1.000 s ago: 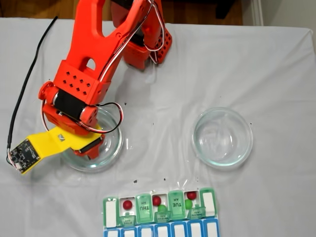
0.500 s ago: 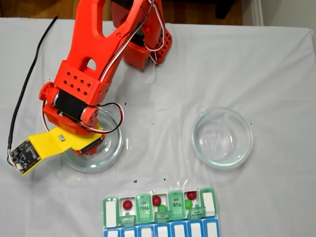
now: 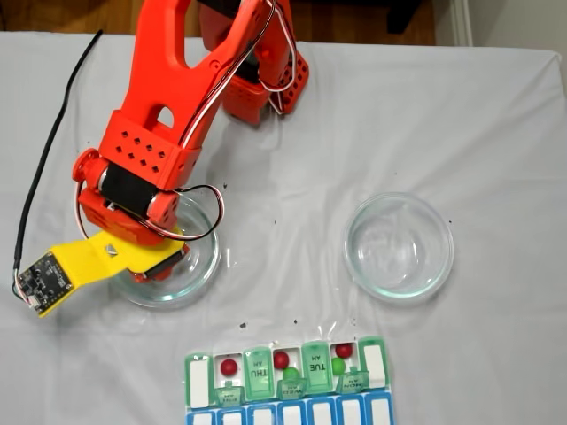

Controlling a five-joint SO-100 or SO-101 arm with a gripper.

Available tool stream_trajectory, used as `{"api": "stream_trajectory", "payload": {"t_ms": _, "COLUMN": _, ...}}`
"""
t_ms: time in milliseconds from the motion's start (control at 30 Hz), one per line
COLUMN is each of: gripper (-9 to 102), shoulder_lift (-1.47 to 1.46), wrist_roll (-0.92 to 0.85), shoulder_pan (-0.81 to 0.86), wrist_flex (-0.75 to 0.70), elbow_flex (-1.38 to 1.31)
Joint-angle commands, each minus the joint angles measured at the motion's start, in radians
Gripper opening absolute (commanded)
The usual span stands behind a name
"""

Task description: Sort medicines into box.

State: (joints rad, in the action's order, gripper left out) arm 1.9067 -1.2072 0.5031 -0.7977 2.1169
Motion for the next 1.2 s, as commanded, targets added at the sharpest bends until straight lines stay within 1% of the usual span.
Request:
{"api": "stream_trajectory", "payload": {"t_ms": 0, "gripper": 2, "shoulder_lift": 0.043, "wrist_roll": 0.008, "shoulder_pan": -0.012, "wrist_flex": 0.015, "elbow_flex": -0.018}}
{"api": "stream_trajectory", "payload": {"t_ms": 67, "gripper": 0, "shoulder_lift": 0.058, "wrist_roll": 0.008, "shoulder_pan": -0.014, "wrist_flex": 0.023, "elbow_flex": -0.005}}
{"api": "stream_trajectory", "payload": {"t_ms": 400, "gripper": 0, "shoulder_lift": 0.143, "wrist_roll": 0.046, "shoulder_pan": -0.018, "wrist_flex": 0.011, "elbow_flex": 0.049}}
{"api": "stream_trajectory", "payload": {"t_ms": 633, "gripper": 0, "shoulder_lift": 0.344, "wrist_roll": 0.11, "shoulder_pan": -0.054, "wrist_flex": -0.091, "elbow_flex": 0.092}}
{"api": "stream_trajectory", "payload": {"t_ms": 700, "gripper": 0, "shoulder_lift": 0.403, "wrist_roll": 0.141, "shoulder_pan": -0.069, "wrist_flex": -0.103, "elbow_flex": 0.104}}
{"api": "stream_trajectory", "payload": {"t_ms": 867, "gripper": 0, "shoulder_lift": 0.448, "wrist_roll": 0.222, "shoulder_pan": -0.118, "wrist_flex": -0.08, "elbow_flex": 0.061}}
{"api": "stream_trajectory", "payload": {"t_ms": 1033, "gripper": 0, "shoulder_lift": 0.515, "wrist_roll": 0.36, "shoulder_pan": -0.207, "wrist_flex": -0.04, "elbow_flex": 0.023}}
{"api": "stream_trajectory", "payload": {"t_ms": 1167, "gripper": 0, "shoulder_lift": 0.448, "wrist_roll": 0.469, "shoulder_pan": -0.279, "wrist_flex": 0.008, "elbow_flex": -0.046}}
